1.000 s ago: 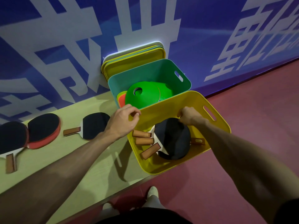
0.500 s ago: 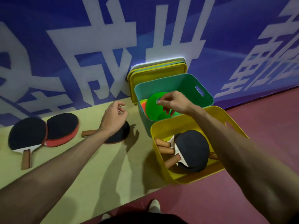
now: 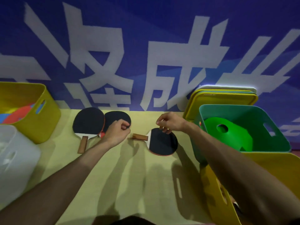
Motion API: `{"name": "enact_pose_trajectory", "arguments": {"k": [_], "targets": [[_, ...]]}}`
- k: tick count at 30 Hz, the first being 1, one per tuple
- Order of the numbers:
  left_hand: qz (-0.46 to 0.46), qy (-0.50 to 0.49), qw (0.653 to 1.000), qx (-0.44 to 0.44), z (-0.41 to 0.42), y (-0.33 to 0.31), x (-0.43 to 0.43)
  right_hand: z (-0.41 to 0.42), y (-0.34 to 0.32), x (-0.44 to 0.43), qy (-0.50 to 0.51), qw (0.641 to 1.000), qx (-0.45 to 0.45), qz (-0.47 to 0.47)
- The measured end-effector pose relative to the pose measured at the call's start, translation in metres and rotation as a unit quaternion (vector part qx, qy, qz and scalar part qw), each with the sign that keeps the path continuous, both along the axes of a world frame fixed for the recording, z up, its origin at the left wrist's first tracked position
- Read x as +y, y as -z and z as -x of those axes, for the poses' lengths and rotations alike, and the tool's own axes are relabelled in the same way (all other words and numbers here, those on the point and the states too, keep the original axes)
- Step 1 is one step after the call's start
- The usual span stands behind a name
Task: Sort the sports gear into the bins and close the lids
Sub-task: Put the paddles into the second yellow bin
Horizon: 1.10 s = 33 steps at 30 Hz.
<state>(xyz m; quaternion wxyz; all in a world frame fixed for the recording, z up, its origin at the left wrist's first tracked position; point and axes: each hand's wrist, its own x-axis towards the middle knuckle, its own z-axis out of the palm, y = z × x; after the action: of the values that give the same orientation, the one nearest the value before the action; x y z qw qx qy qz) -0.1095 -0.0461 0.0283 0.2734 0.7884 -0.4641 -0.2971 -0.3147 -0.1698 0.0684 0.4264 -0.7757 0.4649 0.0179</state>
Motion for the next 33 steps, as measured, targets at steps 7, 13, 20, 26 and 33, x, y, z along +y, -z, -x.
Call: {"name": "enact_pose_trajectory", "arguments": {"k": [7, 13, 20, 26, 33], "targets": [[-0.047, -0.139, 0.989, 0.015, -0.068, 0.037, 0.020, -0.090, 0.042, 0.002, -0.140, 0.985, 0.095, 0.020], [-0.084, -0.251, 0.962, 0.059, -0.107, 0.084, 0.022, -0.117, 0.103, -0.008, -0.183, 0.969, 0.167, 0.003], [-0.135, -0.370, 0.919, -0.017, -0.125, 0.118, 0.028, -0.127, 0.157, -0.010, -0.215, 0.949, 0.220, 0.073], [-0.225, -0.278, 0.932, -0.063, -0.133, 0.145, 0.029, -0.127, 0.175, -0.010, -0.233, 0.944, 0.211, 0.104], [-0.210, -0.221, 0.947, -0.106, -0.128, 0.139, 0.035, -0.129, 0.169, 0.009, -0.307, 0.915, 0.233, 0.124]]}}
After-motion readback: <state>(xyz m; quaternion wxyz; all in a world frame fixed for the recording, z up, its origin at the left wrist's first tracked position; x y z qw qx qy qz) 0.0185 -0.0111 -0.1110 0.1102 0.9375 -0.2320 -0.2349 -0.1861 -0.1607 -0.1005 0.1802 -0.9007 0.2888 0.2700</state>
